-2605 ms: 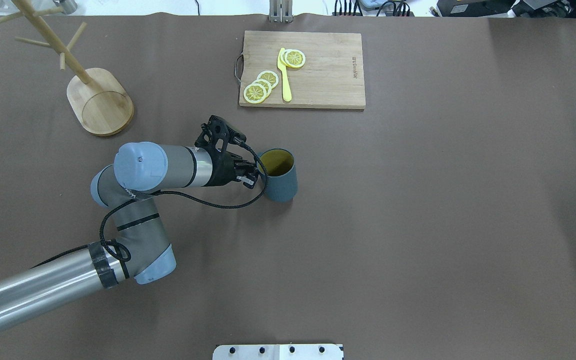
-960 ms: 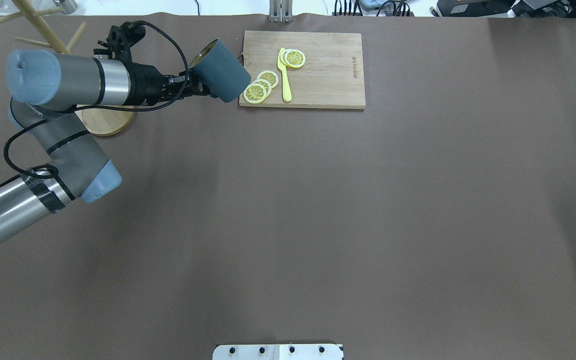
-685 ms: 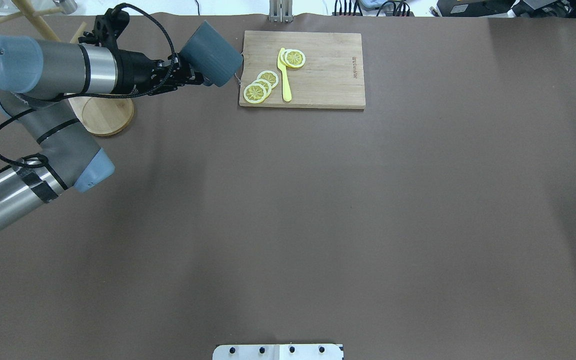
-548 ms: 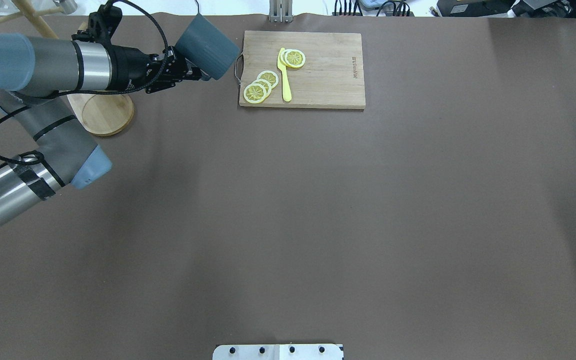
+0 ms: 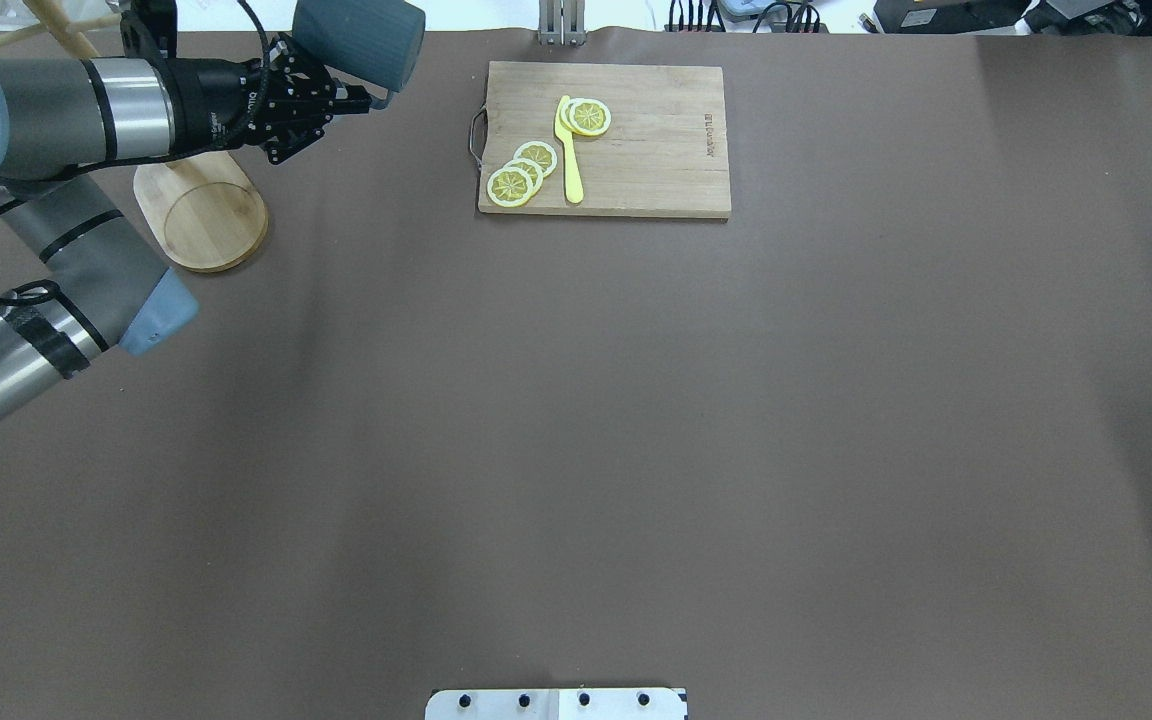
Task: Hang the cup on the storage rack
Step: 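Lift the blue mug with the left gripper toward the wooden stand, then hook the mug handle over a peg of the wooden stand, then open the left gripper and pull it back from the stand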
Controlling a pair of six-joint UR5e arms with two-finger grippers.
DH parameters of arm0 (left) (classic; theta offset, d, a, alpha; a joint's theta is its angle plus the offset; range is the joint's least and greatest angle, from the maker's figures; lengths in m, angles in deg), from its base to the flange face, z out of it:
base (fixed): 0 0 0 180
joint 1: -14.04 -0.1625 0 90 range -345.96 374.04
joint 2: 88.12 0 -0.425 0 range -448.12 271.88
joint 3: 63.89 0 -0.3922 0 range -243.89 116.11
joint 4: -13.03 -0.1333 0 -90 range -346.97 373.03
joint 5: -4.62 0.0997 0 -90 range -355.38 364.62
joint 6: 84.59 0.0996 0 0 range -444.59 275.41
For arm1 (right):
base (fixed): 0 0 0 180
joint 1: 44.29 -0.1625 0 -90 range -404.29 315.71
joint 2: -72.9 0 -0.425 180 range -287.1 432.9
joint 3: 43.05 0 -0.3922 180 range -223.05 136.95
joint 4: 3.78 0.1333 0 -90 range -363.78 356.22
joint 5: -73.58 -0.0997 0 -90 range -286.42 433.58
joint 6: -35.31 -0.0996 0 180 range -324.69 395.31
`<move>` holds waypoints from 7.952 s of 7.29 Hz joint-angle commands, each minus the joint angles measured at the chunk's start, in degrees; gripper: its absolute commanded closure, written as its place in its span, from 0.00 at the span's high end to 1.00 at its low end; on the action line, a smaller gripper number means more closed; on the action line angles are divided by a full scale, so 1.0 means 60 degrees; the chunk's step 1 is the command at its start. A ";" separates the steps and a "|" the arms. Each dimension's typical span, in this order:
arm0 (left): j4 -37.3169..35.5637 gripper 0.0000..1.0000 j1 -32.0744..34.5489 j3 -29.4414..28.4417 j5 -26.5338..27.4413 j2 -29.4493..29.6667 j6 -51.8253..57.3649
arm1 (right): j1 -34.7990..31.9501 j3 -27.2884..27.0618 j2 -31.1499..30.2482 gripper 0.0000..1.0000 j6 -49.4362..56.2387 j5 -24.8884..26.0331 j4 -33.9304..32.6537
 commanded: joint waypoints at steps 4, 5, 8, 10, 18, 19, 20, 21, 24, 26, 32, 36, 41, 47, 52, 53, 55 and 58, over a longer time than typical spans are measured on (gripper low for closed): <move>0.2523 0.00 0.0457 -0.1479 0.0595 -0.0003 -0.3900 | 0.0000 -0.0015 0.0041 1.00 0.0029 0.0011 0.0030; 0.3312 0.00 0.0443 -0.1873 0.0799 -0.0003 -0.4518 | 0.0000 -0.0015 0.0070 1.00 0.0029 0.0011 0.0030; 0.5726 0.00 0.0414 -0.3089 0.1791 0.0012 -0.7017 | 0.0000 -0.0073 0.0070 1.00 0.0073 0.0011 0.0044; 0.6776 0.00 0.0370 -0.4029 0.2192 0.0099 -0.7542 | 0.0000 -0.0103 0.0070 1.00 0.0058 0.0011 0.0044; 0.8007 0.00 0.0369 -0.5261 0.2499 0.0071 -0.7600 | 0.0000 -0.0161 0.0099 1.00 0.0014 0.0011 0.0044; 0.8007 0.00 0.0384 -0.5348 0.2630 0.0070 -0.7615 | 0.0000 -0.0161 0.0099 1.00 0.0014 0.0011 0.0044; 0.8007 0.00 0.0384 -0.5363 0.2791 0.0056 -0.7920 | 0.0000 -0.0161 0.0085 1.00 0.0014 0.0011 0.0044; 0.8007 0.00 0.0384 -0.5509 0.2822 0.0056 -0.7952 | 0.0000 -0.0161 0.0099 1.00 0.0014 0.0011 0.0044; 0.7993 0.00 0.0399 -0.5744 0.2968 0.0041 -0.8112 | 0.0000 -0.0161 0.0085 1.00 0.0029 0.0011 0.0044; 0.7993 0.00 0.0384 -0.5861 0.3099 0.0027 -0.8113 | 0.0000 -0.0161 0.0085 1.00 0.0029 0.0011 0.0044; 0.7948 0.99 0.0340 -0.5847 0.3247 0.0012 -0.7675 | 0.0000 -0.0147 0.0099 1.00 0.0029 0.0011 0.0044; 0.7934 0.99 0.0296 -0.5177 0.3203 -0.0250 -0.7132 | 0.0000 -0.0118 0.0099 1.00 0.0014 0.0011 0.0044; 0.7716 0.99 0.0223 -0.2176 0.3144 -0.1494 -0.5931 | 0.0000 -0.0074 0.0099 1.00 0.0014 -0.0004 0.0030; 0.4849 0.99 0.0223 0.0304 0.0922 -0.3150 0.2668 | 0.0000 0.0028 0.0085 1.00 0.0000 -0.0019 0.0000; 0.0339 0.99 0.0442 0.2589 0.0581 -0.4850 0.9949 | 0.0000 0.0190 0.0099 1.00 0.0000 -0.0019 0.0015; -0.0785 0.99 0.0704 0.2939 0.0581 -0.5069 1.1312 | 0.0000 0.0190 0.0099 1.00 0.0000 -0.0019 0.0015; -0.3507 0.99 0.1392 0.4341 0.0581 -0.5800 1.3584 | 0.0000 0.0249 0.0099 1.00 0.0029 -0.0019 0.0015; -0.7405 0.99 0.3147 0.5211 0.0566 -0.5951 1.7685 | 0.0000 0.0249 0.0085 1.00 0.0029 -0.0004 0.0015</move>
